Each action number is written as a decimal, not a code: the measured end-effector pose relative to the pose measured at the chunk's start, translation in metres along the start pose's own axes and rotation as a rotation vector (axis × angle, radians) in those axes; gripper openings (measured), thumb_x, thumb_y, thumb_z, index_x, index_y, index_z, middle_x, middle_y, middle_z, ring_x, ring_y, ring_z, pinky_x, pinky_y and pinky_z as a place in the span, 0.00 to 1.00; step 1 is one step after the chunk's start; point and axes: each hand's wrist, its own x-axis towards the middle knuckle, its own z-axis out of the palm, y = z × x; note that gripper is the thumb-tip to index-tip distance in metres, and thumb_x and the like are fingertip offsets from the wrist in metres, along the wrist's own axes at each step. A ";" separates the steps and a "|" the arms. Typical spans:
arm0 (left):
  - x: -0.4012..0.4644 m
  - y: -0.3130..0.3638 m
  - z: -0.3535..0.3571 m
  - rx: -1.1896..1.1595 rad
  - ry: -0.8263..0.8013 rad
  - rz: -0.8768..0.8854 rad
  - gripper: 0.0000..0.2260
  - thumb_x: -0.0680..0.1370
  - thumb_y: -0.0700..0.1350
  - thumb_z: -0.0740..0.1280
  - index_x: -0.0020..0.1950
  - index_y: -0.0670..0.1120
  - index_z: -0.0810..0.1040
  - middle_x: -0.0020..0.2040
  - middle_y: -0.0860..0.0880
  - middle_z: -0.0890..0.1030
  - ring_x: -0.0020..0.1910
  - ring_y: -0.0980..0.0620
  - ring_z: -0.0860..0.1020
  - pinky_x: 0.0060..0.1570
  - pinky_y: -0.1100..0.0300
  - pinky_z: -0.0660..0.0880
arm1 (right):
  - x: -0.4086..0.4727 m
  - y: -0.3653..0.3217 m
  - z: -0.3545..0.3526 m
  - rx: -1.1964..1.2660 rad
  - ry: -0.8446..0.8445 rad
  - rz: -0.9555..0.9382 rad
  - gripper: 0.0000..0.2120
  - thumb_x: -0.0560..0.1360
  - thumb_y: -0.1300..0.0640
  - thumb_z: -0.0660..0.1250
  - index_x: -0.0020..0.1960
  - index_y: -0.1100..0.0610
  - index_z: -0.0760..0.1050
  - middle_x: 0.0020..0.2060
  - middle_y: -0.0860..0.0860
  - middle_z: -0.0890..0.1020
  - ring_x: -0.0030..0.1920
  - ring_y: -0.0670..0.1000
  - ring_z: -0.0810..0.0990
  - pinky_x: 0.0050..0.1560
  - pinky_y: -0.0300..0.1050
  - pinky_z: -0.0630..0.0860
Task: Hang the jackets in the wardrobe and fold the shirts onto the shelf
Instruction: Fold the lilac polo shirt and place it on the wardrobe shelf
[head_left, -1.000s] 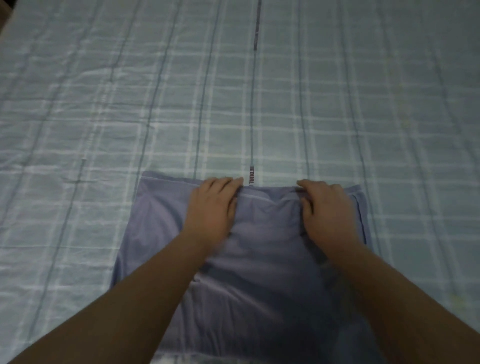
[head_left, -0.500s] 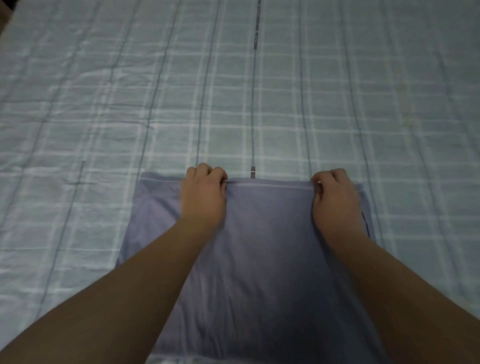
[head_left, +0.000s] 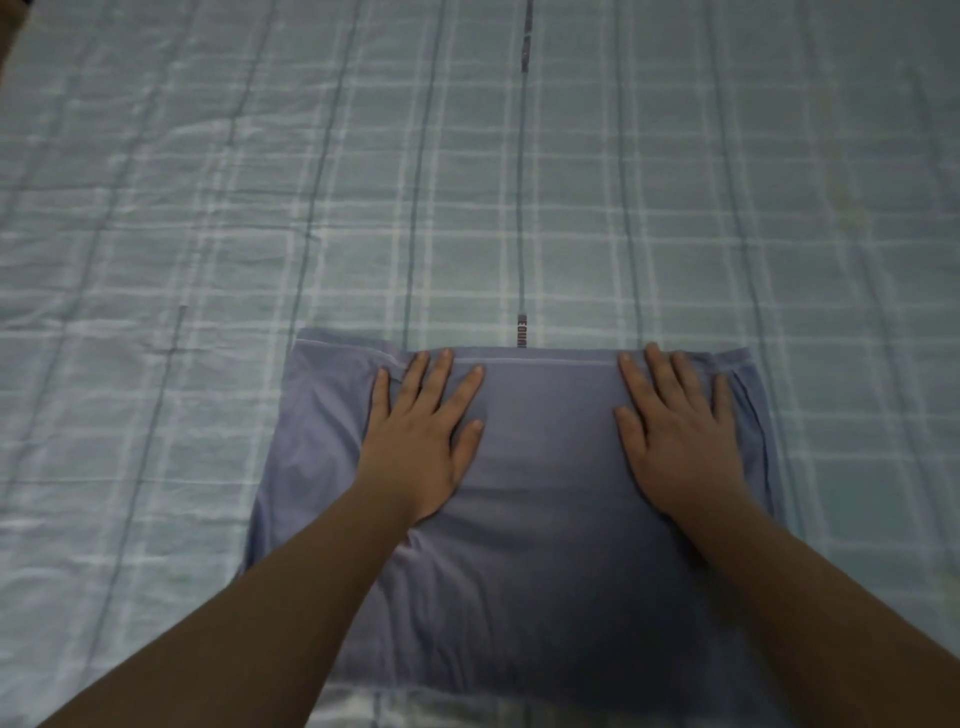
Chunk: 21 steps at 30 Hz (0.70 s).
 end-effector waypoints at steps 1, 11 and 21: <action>0.000 0.001 -0.003 -0.029 0.004 0.005 0.27 0.81 0.62 0.41 0.80 0.59 0.47 0.81 0.50 0.50 0.80 0.47 0.47 0.76 0.40 0.44 | 0.000 -0.002 -0.003 0.025 0.014 0.007 0.28 0.81 0.43 0.47 0.78 0.50 0.59 0.78 0.54 0.62 0.77 0.58 0.59 0.76 0.64 0.51; -0.040 -0.086 -0.006 -0.082 0.066 -0.157 0.28 0.82 0.59 0.43 0.80 0.49 0.54 0.80 0.44 0.58 0.78 0.43 0.54 0.76 0.44 0.53 | -0.017 0.036 -0.008 0.010 0.067 0.071 0.29 0.81 0.45 0.47 0.78 0.57 0.60 0.76 0.61 0.63 0.74 0.64 0.62 0.73 0.63 0.59; -0.107 -0.036 -0.013 -0.163 0.183 -0.094 0.25 0.81 0.53 0.53 0.76 0.46 0.65 0.76 0.40 0.64 0.75 0.39 0.61 0.73 0.39 0.56 | -0.107 -0.032 -0.020 0.113 0.162 -0.046 0.28 0.79 0.50 0.53 0.77 0.59 0.62 0.75 0.62 0.65 0.75 0.63 0.63 0.74 0.62 0.55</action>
